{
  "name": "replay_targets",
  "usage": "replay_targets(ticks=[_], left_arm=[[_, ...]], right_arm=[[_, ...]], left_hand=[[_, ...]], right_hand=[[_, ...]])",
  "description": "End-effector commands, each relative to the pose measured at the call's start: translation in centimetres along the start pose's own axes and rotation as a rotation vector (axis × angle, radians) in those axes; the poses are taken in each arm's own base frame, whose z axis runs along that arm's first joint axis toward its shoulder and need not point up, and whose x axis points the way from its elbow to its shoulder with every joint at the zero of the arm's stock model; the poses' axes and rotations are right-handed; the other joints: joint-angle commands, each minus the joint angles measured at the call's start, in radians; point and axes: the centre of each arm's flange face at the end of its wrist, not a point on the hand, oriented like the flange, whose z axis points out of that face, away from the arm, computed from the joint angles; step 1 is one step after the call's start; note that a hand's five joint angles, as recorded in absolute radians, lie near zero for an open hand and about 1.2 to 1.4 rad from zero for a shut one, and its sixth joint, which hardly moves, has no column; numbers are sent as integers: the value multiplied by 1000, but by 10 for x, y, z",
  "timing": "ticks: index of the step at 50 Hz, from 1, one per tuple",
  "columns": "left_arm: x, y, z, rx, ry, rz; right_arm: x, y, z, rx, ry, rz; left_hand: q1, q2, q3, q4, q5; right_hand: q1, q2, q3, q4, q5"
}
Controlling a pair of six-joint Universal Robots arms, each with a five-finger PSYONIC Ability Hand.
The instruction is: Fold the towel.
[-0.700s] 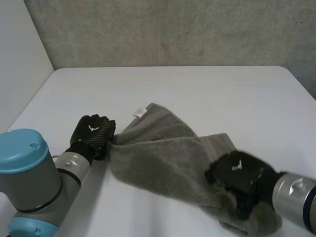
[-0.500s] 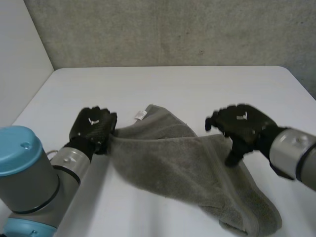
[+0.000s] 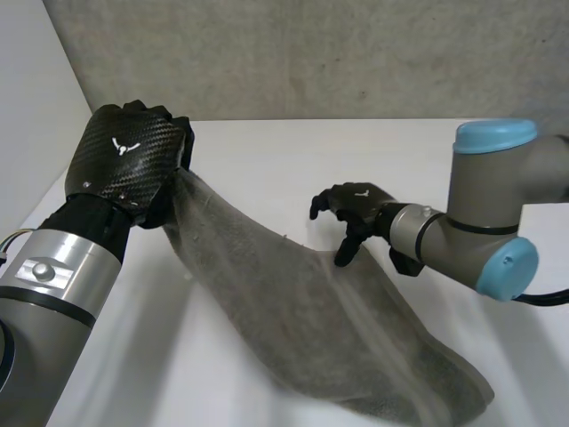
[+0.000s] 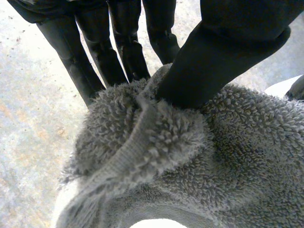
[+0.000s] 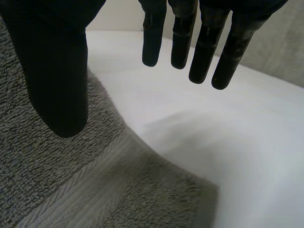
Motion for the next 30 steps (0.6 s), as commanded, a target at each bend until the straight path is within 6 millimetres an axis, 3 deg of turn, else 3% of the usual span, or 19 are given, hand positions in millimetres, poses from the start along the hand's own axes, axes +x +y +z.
replay_targets(ticks=[1,9,14,15,16,17,19,22,23,24,25,26,27,29,30], left_arm=[[1,0,-1,-1,4,-1],[1,0,-2,-4,5,-1],[2,1,-3,-3,7,-1],[2,1,-3,-3,7,-1],[1,2,-3,-6,5,-1],[1,2,-3,-6,5,-1],[-1,4,-1,-10,-4,3],[-3,9,1,-27,-11,5],[-4,9,1,-27,-11,5],[-6,13,2,-40,-21,5],[-6,13,2,-41,-21,5],[-9,19,3,-57,-28,9],[-8,27,5,-85,-25,9],[-5,37,6,-115,-4,9],[-1,47,8,-141,20,7]], right_arm=[[-20,26,20,-45,-111,55],[-33,36,31,-37,-167,67],[-36,41,35,-41,-167,96],[-36,42,35,-44,-170,97],[-36,42,35,-44,-170,97],[-36,42,35,-44,-169,95],[-35,39,34,-40,-162,92],[-30,21,23,-6,-118,69],[-23,3,12,34,-68,50],[-23,3,11,34,-67,50],[-11,-13,-1,78,2,24],[5,-27,-14,130,73,-6],[5,-27,-14,131,73,-6],[17,-49,-43,206,160,-87],[17,-49,-43,206,160,-87]], left_hand=[[206,182,479,179,190],[206,182,479,179,190],[206,182,479,179,190],[206,182,479,179,190],[206,182,479,179,190],[206,182,479,179,190],[206,182,479,179,190],[206,182,479,179,190],[206,182,479,179,190],[206,182,479,179,190],[206,182,479,179,190],[206,182,479,179,190],[206,182,479,179,190],[206,182,479,179,190],[206,182,479,179,190]], right_hand=[[77,28,35,40,55],[-11,-60,-53,-48,-34],[118,69,76,81,96],[438,389,396,401,415],[441,392,399,404,418],[889,840,846,852,866],[989,940,947,952,966],[989,940,947,952,966],[989,940,947,952,966],[989,940,947,952,966],[989,940,947,952,966],[989,940,947,952,966],[989,940,947,952,966],[989,940,947,952,966],[989,940,947,952,966]])
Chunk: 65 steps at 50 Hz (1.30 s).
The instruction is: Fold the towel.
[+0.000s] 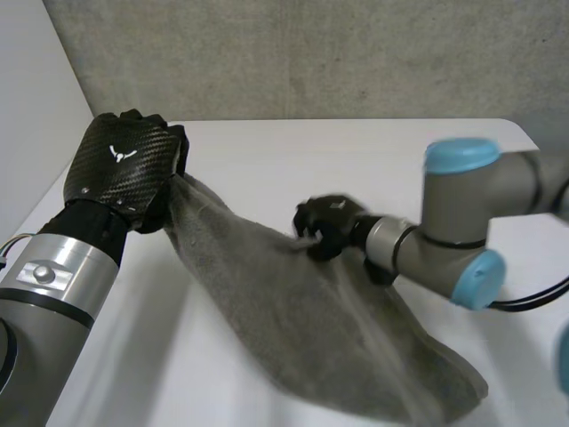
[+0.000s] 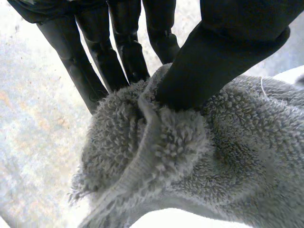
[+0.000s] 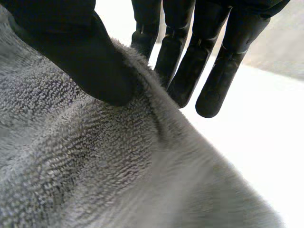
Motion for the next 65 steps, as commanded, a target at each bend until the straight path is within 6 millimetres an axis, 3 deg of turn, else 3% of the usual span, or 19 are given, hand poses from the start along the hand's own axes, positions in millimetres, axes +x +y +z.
replay_targets(ticks=[1,11,16,23,28,33,35,36,37,38,40,43,47,55,57,60,62,63,65], left_arm=[[3,35,8,-108,33,3],[20,77,10,-259,109,-6],[30,94,8,-340,155,-10],[43,116,18,-402,253,45],[43,116,46,-333,262,170],[26,76,106,-114,162,301],[17,52,128,-8,101,330],[5,24,148,104,33,340],[-7,-8,164,219,-36,342],[-7,-8,164,220,-36,342],[-31,-66,180,406,-177,341],[-48,-100,181,490,-282,331],[-53,-106,175,475,-316,317],[-35,-36,137,185,-216,316],[-27,-13,125,118,-177,319],[-12,23,101,16,-119,319],[5,56,75,-54,-60,323],[5,56,75,-54,-59,323],[13,73,63,-85,-27,326]], right_arm=[[27,-65,-73,185,244,-185],[-5,-45,-121,32,237,-318],[-24,-14,-140,-182,161,-395],[-23,3,-138,-327,103,-476],[-3,-23,-118,-247,203,-507],[30,-80,-92,-21,390,-568],[48,-133,-85,189,539,-650],[48,-133,-85,191,540,-650],[55,-162,-86,316,622,-691],[55,-162,-86,317,622,-692],[59,-215,-97,586,764,-759],[55,-247,-111,787,844,-811],[47,-254,-124,844,861,-831],[41,-185,-111,637,744,-791],[35,-143,-111,514,695,-761],[31,-119,-111,441,666,-744],[23,-71,-111,286,602,-700],[23,-70,-111,286,602,-700],[12,-29,-108,162,528,-658]], left_hand=[[206,182,479,179,190],[206,182,479,179,190],[206,182,479,179,190],[206,182,479,179,190],[206,182,479,179,190],[206,182,479,179,190],[206,182,479,179,190],[206,182,479,179,190],[206,182,479,179,190],[206,182,479,179,190],[206,182,479,179,190],[206,182,479,179,190],[206,182,479,179,190],[206,182,479,179,190],[206,182,479,179,190],[206,182,479,179,190],[206,182,479,179,190],[206,182,479,179,190],[206,182,479,179,190]], right_hand=[[434,220,221,218,267],[434,220,221,218,267],[434,220,221,218,267],[434,220,221,218,267],[434,220,221,218,267],[434,220,221,218,267],[434,220,221,218,267],[434,220,221,218,267],[434,220,221,218,267],[434,220,221,218,267],[434,220,221,218,267],[434,220,221,218,267],[434,220,221,218,267],[434,220,221,218,267],[434,220,221,218,267],[434,220,221,218,267],[434,220,221,218,267],[434,220,221,218,267],[434,220,221,218,267]])
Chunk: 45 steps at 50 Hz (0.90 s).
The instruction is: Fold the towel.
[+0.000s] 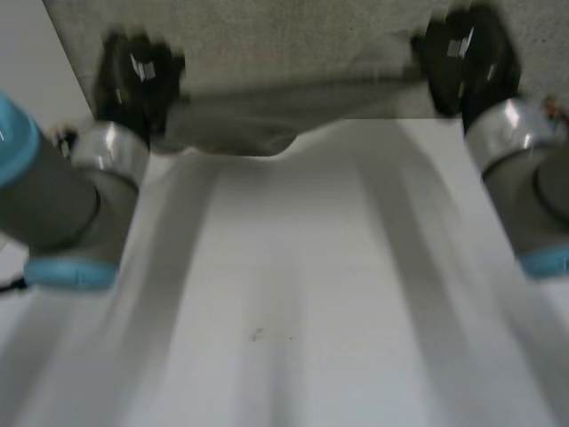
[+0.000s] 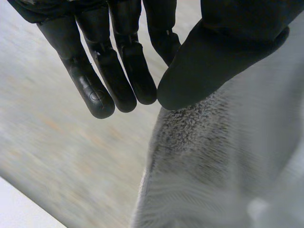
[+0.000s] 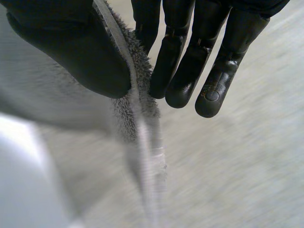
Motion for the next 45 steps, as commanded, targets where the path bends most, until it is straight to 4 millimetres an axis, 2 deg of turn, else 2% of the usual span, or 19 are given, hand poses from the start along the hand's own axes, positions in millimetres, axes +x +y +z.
replay_targets(ticks=[1,2,3,4,5,6,8,12,15,18,19,21,23,27,33,37,45], left_arm=[[50,58,-68,-138,170,14],[50,58,-68,-138,170,14],[64,74,-81,-173,220,18],[64,75,-81,-173,221,18],[76,90,-91,-225,263,25],[83,100,-97,-257,286,26],[86,106,-101,-281,299,23],[85,113,-108,-314,308,24],[80,111,-110,-316,299,21],[72,104,-110,-300,277,14],[70,102,-111,-294,273,13],[69,100,-113,-290,270,13],[69,99,-113,-283,269,13],[66,96,-113,-275,262,11],[66,97,-113,-276,261,11],[66,97,-113,-277,260,11],[66,99,-112,-278,257,11]], right_arm=[[-59,50,-69,-255,-242,44],[-74,60,-80,-292,-291,50],[-74,60,-80,-293,-292,50],[-88,74,-87,-343,-336,58],[-99,88,-92,-397,-366,65],[-99,88,-92,-398,-366,66],[-112,106,-95,-457,-403,79],[-114,112,-98,-489,-414,105],[-110,114,-97,-514,-390,170],[-103,113,-96,-535,-352,260],[-103,113,-96,-535,-352,261],[-92,110,-94,-548,-298,365],[-85,112,-93,-558,-261,421],[-68,128,-95,-613,-182,557],[-57,139,-99,-647,-129,661],[-44,156,-104,-694,-63,769],[-45,162,-112,-719,-75,814]], left_hand=[[192,178,479,178,181],[192,178,479,178,181],[192,178,479,178,181],[192,178,479,178,181],[192,178,479,178,181],[192,178,479,178,181],[192,178,479,178,181],[192,178,479,178,181],[192,178,479,178,181],[192,178,479,178,181],[192,178,479,178,181],[192,178,479,178,181],[192,178,479,178,181],[192,178,479,178,181],[192,178,479,178,181],[192,178,479,178,181],[192,178,479,178,181]], right_hand=[[422,218,205,202,239],[422,218,205,202,239],[422,218,205,202,239],[422,218,205,202,239],[422,218,205,202,239],[422,218,205,202,239],[422,218,205,202,239],[422,218,205,202,239],[422,218,205,202,239],[198,-6,-18,-22,15],[197,-7,-20,-23,14],[-188,-393,-405,-409,-371],[-254,-459,-471,-475,-437],[-360,-565,-577,-581,-543],[-405,-609,-621,-625,-588],[-446,-650,-663,-666,-629],[-460,-665,-677,-681,-644]])
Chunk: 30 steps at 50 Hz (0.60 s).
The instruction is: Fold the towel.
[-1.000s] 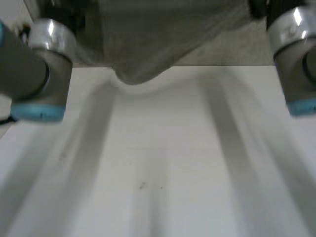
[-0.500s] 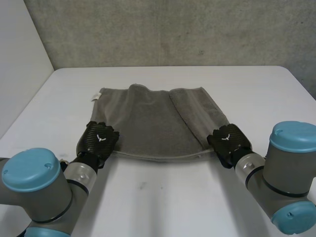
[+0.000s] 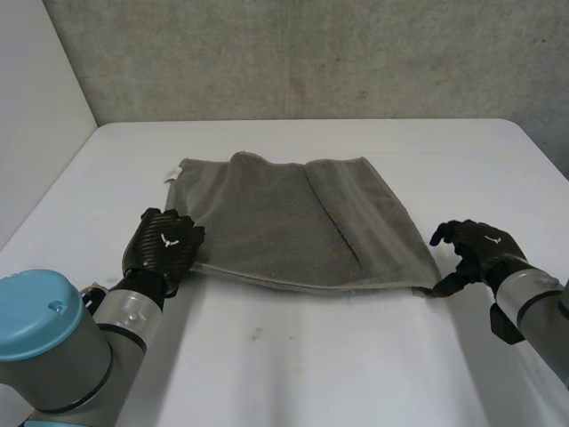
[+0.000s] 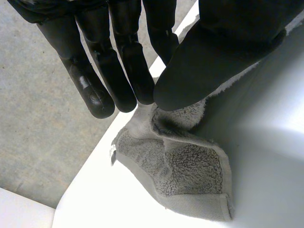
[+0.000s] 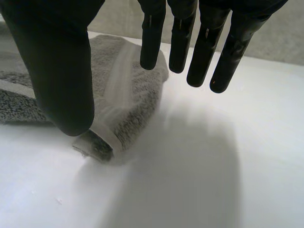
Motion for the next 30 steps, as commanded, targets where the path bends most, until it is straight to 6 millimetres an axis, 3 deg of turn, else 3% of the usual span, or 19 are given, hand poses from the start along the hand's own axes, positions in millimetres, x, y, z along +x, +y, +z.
replay_targets(ticks=[1,21,23,25,26,27,30], left_arm=[[-2,2,2,-5,-8,-1],[-3,4,3,-10,-12,-2],[-3,4,4,-12,-11,-2],[-3,4,4,-13,-10,-2],[-3,5,4,-14,-9,-2],[-3,5,4,-14,-9,-2],[-2,5,4,-16,-7,-2]], right_arm=[[4,8,-2,-27,-16,30],[8,15,27,-18,-22,31],[8,16,29,-18,-21,30],[9,12,32,9,-21,20],[9,12,32,9,-21,20],[10,9,33,30,-17,16],[12,2,34,65,-18,9]], left_hand=[[192,178,479,178,181],[192,178,479,178,181],[192,178,479,178,181],[192,178,479,178,181],[192,178,479,178,181],[192,178,479,178,181],[192,178,479,178,181]], right_hand=[[57,4,15,18,19],[268,215,226,229,230],[365,313,324,326,327],[776,724,735,738,738],[779,727,737,740,741],[938,885,896,899,900],[939,887,898,901,901]])
